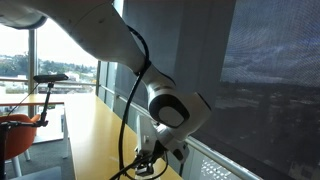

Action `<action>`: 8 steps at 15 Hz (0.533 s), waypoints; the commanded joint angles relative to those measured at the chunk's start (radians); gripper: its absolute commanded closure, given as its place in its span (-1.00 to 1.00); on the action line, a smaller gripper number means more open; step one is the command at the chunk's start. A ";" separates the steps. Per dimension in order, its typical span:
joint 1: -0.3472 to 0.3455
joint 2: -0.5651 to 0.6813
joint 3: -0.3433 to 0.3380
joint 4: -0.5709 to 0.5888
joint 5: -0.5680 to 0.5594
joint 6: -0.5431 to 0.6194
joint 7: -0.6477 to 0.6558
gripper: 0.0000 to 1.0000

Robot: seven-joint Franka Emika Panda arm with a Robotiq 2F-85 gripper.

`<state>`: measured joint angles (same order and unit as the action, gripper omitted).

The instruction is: Put the straw in the plastic cup

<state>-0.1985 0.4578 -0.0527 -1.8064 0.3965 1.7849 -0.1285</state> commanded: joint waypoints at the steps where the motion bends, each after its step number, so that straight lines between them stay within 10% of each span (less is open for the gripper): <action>1: -0.008 -0.022 -0.005 -0.030 0.007 -0.007 -0.014 0.95; 8: -0.008 -0.007 -0.014 -0.047 0.005 0.015 -0.009 0.95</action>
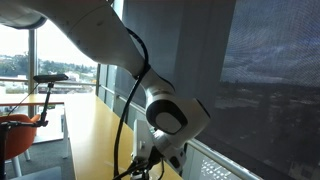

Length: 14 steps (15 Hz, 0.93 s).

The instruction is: Put the straw in the plastic cup

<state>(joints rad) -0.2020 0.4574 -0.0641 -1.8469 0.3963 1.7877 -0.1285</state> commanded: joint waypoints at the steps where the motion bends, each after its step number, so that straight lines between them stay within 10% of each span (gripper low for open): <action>1: -0.004 -0.004 -0.002 -0.004 0.006 0.015 -0.010 0.95; 14: -0.005 0.025 0.004 0.036 0.010 0.018 -0.007 0.95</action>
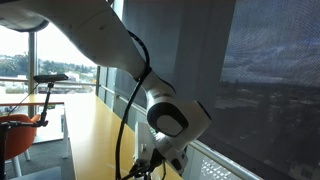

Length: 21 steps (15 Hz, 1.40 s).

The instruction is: Put the straw in the plastic cup

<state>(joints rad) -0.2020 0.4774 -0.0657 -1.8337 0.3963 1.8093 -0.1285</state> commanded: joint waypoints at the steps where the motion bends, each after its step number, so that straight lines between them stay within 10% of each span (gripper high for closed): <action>1: -0.005 0.005 0.007 0.027 0.011 -0.007 -0.008 0.95; 21: -0.029 0.037 0.005 0.075 0.024 -0.059 -0.010 0.95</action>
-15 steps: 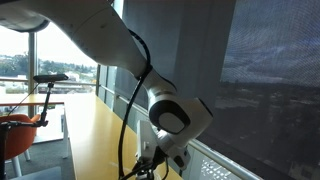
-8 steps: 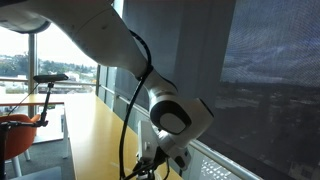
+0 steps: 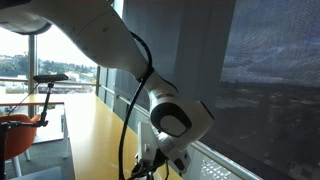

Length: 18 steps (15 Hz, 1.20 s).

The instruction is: Put the straw in the plastic cup

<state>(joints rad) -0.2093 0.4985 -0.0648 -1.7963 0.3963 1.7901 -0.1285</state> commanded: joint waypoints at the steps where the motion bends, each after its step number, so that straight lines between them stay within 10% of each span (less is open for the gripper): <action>1: -0.025 0.019 0.004 0.043 0.026 -0.043 -0.010 0.95; 18: -0.033 0.023 0.028 0.036 0.064 -0.048 -0.006 0.95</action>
<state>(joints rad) -0.2336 0.5310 -0.0432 -1.7726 0.4254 1.7788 -0.1286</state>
